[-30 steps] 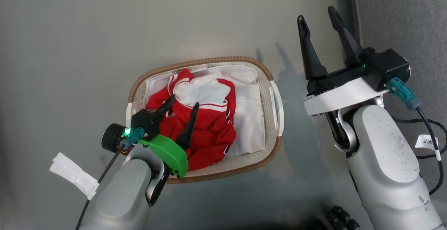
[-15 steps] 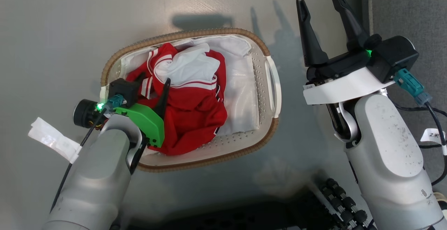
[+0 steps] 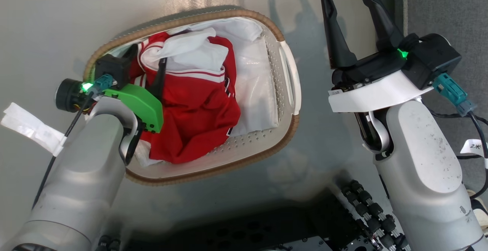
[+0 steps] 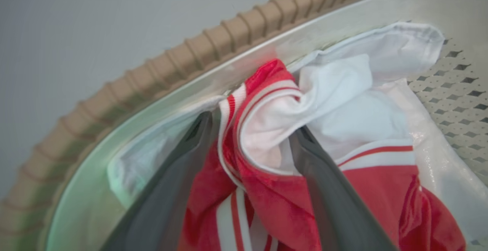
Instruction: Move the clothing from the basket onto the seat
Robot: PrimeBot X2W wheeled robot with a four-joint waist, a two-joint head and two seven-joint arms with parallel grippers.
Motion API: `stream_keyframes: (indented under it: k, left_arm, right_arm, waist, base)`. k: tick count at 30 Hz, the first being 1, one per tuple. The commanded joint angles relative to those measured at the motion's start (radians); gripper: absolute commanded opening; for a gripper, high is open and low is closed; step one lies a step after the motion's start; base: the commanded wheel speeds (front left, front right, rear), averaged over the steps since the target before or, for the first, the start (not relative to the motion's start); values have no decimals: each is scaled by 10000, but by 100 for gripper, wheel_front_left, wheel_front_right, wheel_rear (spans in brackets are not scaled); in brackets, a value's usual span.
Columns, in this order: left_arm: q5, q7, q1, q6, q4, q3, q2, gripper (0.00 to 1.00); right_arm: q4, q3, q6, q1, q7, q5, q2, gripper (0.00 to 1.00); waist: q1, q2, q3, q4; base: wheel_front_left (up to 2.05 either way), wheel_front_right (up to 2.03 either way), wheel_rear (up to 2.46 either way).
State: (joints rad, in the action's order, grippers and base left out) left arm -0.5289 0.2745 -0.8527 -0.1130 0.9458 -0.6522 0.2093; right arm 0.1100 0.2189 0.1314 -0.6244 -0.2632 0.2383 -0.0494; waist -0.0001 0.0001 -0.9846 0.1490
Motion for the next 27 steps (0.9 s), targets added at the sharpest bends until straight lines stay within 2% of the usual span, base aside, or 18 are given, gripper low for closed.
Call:
stream_keyframes:
  k: [1, 9, 10, 11, 12, 16, 20, 27]
  left_arm:
    - [-320, -189, 280, -323, 214, -434, -424, 100]
    - [-933, -194, 136, -374, -19, -1542, -338, 100]
    - [-992, -194, 111, -378, -44, -1690, -336, 87]
    - [-1082, -199, 87, -385, -74, -1850, -327, 22]
    - [-1159, -207, 67, -389, -96, -1934, -312, 0]
    - [-1445, -204, -13, -388, -240, -2333, -205, 0]
    - [-1493, -113, 64, -226, -560, -2338, 63, 0]
    - [-1386, -106, 530, -175, -1045, -2270, 159, 0]
  right_arm:
    - [9, 22, -14, -40, -22, 51, -28, 100]
    - [78, 28, -14, -73, -22, -10, -27, 100]
    - [89, 3, -14, -79, -22, -19, -28, 100]
    - [105, -23, -14, -83, -22, -35, -28, 100]
    - [122, -39, -14, -81, -22, -50, -28, 100]
    - [243, -130, -14, -62, -22, -114, -28, 100]
    - [416, -183, -14, -20, -22, -78, -31, 100]
    - [802, -201, -14, 266, -20, 86, -31, 100]
  waist:
    - [1, -1, -58, 50]
    - [1, -1, -63, 49]
    - [1, -1, -62, 41]
    - [1, -1, -57, 29]
    - [1, -1, -47, 17]
    - [1, -1, 106, -52]
    - [1, -1, 448, -92]
    - [1, -1, 1607, -130]
  base:
    - [0, 0, 0]
    - [0, 0, 0]
    - [0, 0, 0]
    - [0, 0, 0]
    - [0, 0, 0]
    - [0, 0, 0]
    - [0, 0, 0]
    - [0, 0, 0]
